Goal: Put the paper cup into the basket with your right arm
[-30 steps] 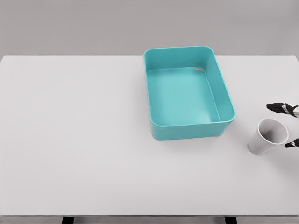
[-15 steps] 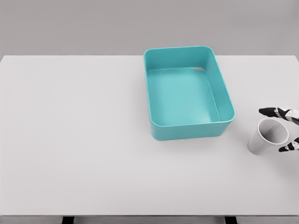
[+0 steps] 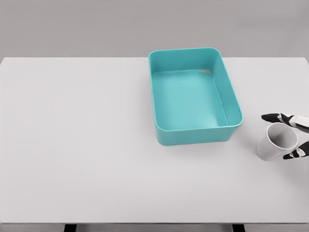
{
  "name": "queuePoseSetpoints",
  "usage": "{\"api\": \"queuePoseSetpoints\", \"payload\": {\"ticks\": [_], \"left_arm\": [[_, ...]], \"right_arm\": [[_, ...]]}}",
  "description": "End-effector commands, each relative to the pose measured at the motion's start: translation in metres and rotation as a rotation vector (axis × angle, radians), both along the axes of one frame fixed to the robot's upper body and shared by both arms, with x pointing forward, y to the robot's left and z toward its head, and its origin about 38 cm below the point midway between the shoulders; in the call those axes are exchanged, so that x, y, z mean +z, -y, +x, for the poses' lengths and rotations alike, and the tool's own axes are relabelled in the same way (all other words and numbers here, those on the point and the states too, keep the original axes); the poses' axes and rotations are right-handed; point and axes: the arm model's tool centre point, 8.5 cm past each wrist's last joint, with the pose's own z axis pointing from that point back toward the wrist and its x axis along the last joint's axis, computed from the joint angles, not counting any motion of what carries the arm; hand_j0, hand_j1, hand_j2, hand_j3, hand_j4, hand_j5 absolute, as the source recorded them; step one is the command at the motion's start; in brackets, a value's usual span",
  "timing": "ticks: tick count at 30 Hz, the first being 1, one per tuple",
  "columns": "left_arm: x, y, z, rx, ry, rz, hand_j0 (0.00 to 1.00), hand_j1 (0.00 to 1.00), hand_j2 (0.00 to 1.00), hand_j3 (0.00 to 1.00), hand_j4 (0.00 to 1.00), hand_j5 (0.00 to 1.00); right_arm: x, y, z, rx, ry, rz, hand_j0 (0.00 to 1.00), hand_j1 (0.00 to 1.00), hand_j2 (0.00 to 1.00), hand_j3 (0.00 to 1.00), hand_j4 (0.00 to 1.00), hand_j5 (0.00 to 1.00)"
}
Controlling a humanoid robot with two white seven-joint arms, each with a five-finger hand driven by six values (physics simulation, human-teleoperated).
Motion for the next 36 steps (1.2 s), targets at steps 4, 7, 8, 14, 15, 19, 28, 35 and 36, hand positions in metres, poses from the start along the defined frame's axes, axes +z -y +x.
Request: {"api": "queuePoseSetpoints", "payload": {"ticks": [4,7,8,14,15,19,28,35,36], "left_arm": [[0.000,0.000,0.000,0.000,0.000,0.000,1.00,1.00,1.00,1.00,1.00,1.00],[0.000,0.000,0.000,0.000,0.000,0.000,1.00,1.00,1.00,1.00,1.00,1.00],[0.000,0.000,0.000,0.000,0.000,0.000,1.00,1.00,1.00,1.00,1.00,1.00],[0.000,0.000,0.000,0.000,0.000,0.000,1.00,1.00,1.00,1.00,1.00,1.00],[0.000,0.000,0.000,0.000,0.000,0.000,1.00,1.00,1.00,1.00,1.00,1.00],[0.000,0.000,0.000,0.000,0.000,0.000,1.00,1.00,1.00,1.00,1.00,1.00],[0.000,0.000,0.000,0.000,0.000,0.000,1.00,1.00,1.00,1.00,1.00,1.00],[0.000,0.000,0.000,0.000,0.000,0.000,1.00,1.00,1.00,1.00,1.00,1.00],[0.000,0.000,0.000,0.000,0.000,0.000,1.00,1.00,1.00,1.00,1.00,1.00]], "right_arm": [[0.001,-0.001,0.000,0.001,0.001,0.008,1.00,1.00,1.00,1.00,1.00,1.00],[0.001,-0.001,0.000,0.001,0.001,0.008,1.00,1.00,1.00,1.00,1.00,1.00],[0.001,-0.001,0.000,0.001,0.001,0.008,1.00,1.00,1.00,1.00,1.00,1.00],[0.003,-0.007,0.000,0.016,0.005,0.015,1.00,1.00,1.00,1.00,1.00,1.00],[0.003,-0.007,0.000,0.017,0.005,0.015,1.00,1.00,1.00,1.00,1.00,1.00],[0.003,-0.009,0.001,0.022,0.006,0.019,1.00,1.00,1.00,1.00,1.00,1.00],[0.002,-0.014,0.000,0.037,0.005,0.024,1.00,1.00,1.00,1.00,1.00,1.00],[0.003,-0.014,0.000,0.036,0.006,0.023,0.78,0.78,0.78,0.78,0.78,0.78],[0.003,-0.014,0.000,0.036,0.006,0.023,0.76,0.76,0.76,0.76,0.76,0.76]]}}
